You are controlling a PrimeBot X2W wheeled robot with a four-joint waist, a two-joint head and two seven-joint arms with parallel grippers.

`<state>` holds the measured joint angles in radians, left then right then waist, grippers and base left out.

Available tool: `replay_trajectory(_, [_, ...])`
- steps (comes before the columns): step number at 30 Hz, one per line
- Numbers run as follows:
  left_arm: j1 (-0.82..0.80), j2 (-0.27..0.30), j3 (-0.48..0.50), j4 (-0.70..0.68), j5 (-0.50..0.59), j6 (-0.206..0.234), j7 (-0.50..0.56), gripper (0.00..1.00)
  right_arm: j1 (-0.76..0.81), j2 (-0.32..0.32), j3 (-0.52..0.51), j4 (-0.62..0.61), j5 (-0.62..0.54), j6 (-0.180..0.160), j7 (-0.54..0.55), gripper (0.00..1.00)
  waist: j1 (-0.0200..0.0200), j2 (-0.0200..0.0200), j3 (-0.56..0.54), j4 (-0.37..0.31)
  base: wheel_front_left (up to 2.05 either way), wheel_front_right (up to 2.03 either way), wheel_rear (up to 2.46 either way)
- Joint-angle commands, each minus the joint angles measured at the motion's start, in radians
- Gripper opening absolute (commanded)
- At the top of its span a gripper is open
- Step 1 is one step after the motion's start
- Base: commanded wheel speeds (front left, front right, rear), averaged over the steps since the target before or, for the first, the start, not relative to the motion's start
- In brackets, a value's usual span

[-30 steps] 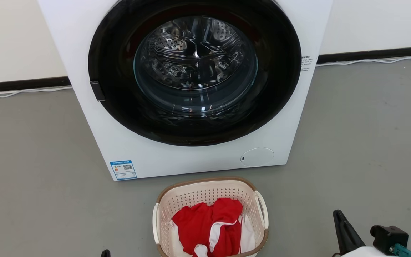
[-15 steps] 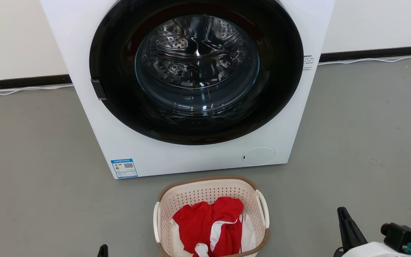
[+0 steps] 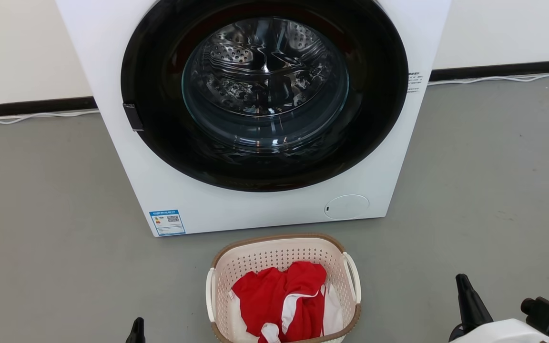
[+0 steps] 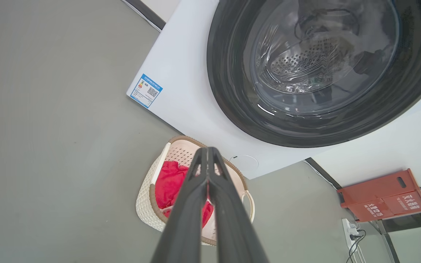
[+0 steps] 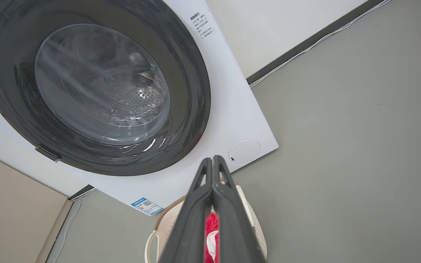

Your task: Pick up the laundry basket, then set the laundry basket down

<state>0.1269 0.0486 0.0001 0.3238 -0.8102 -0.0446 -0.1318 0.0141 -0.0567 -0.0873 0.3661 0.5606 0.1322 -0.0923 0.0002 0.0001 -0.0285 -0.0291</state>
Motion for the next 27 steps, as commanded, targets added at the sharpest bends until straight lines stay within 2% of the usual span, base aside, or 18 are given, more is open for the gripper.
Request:
replay_trajectory(1, [-0.061,0.006,0.019,-0.030,-0.029,-0.013,0.007,0.00,-0.051,-0.008,0.005,-0.034,0.040,-0.001,0.014,0.00,-0.0002,-0.0001,0.001,0.001,0.00,0.00,0.00])
replay_trajectory(27, [-0.117,0.004,0.050,-0.046,-0.276,-0.036,0.084,0.00,-0.074,-0.003,-0.005,-0.062,0.363,-0.001,0.076,0.00,-0.0002,-0.0001,0.011,0.010,0.00,0.00,0.00])
